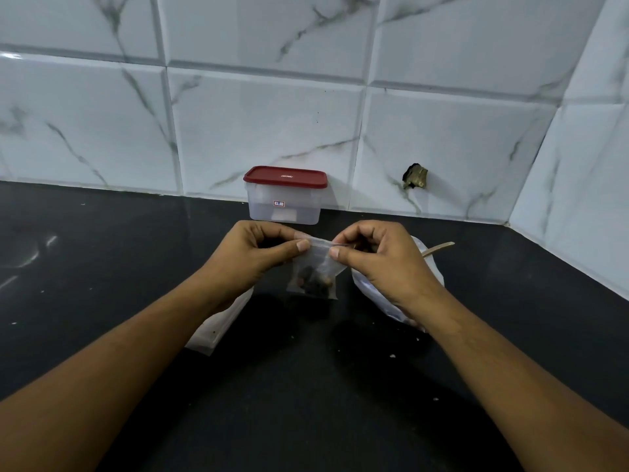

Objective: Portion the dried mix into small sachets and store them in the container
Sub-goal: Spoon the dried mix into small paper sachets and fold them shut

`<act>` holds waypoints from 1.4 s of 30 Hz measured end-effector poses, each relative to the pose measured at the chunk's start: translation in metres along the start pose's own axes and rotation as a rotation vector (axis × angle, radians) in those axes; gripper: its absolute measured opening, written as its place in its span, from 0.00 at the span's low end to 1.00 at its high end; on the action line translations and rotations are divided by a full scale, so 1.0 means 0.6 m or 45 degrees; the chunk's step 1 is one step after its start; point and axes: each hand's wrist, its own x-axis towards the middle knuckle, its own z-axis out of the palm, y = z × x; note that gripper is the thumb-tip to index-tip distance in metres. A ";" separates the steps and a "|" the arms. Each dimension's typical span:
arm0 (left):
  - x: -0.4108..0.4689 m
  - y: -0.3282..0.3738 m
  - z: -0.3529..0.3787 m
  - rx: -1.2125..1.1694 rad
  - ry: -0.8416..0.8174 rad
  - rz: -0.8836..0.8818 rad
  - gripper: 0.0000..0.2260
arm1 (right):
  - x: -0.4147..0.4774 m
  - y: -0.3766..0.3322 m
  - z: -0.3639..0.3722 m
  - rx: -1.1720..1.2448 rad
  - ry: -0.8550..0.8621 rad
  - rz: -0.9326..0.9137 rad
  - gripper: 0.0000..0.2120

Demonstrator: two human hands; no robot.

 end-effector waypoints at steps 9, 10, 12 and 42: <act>0.000 -0.006 0.004 0.060 -0.024 -0.008 0.06 | -0.001 0.001 0.001 -0.035 -0.023 0.013 0.02; 0.000 -0.006 0.005 0.049 -0.019 -0.004 0.06 | -0.001 0.002 0.001 -0.039 -0.024 0.013 0.02; -0.001 -0.006 0.005 0.030 -0.004 0.010 0.06 | -0.002 0.002 0.001 -0.028 -0.024 0.009 0.02; -0.001 -0.003 0.012 -0.091 0.028 0.066 0.07 | 0.000 0.006 0.020 0.093 0.039 -0.040 0.04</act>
